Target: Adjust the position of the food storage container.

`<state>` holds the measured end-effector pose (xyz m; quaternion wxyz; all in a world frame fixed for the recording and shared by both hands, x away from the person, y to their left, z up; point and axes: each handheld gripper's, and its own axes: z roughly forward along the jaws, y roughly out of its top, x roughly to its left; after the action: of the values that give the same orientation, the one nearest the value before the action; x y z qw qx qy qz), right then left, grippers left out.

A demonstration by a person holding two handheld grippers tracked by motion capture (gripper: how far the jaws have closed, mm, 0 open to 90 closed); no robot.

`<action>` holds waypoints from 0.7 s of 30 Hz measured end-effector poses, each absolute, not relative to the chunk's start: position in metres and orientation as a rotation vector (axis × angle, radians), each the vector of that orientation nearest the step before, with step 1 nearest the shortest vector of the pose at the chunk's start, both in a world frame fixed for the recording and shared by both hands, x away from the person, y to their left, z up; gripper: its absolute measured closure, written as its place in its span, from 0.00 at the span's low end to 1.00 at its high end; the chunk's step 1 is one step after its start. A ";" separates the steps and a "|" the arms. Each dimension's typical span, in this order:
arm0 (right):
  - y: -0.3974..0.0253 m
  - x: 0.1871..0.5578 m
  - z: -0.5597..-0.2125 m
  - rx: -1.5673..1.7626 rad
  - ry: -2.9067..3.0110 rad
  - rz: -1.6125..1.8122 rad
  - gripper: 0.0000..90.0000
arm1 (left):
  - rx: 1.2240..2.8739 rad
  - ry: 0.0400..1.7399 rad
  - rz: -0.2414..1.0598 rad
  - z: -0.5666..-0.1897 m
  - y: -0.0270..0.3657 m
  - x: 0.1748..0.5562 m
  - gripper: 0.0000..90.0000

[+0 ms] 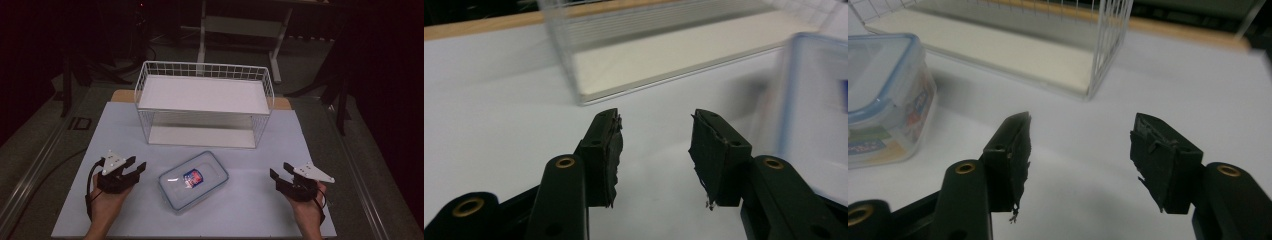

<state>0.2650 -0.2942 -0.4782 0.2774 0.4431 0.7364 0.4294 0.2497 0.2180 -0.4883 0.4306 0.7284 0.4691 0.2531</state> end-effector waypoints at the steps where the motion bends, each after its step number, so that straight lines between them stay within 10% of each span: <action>1: -0.293 0.264 -0.477 1.169 1.973 1.151 0.46 | 1.818 1.153 0.626 -0.486 0.217 0.248 0.60; 21: -0.254 0.271 -0.462 1.052 2.065 1.275 0.57 | 1.802 1.038 0.537 -0.471 0.207 0.197 0.75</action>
<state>0.2710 -0.2540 -0.4624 0.2458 0.3856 0.7567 0.4671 0.1965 0.2073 -0.4714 0.4768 0.7375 0.4247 0.2199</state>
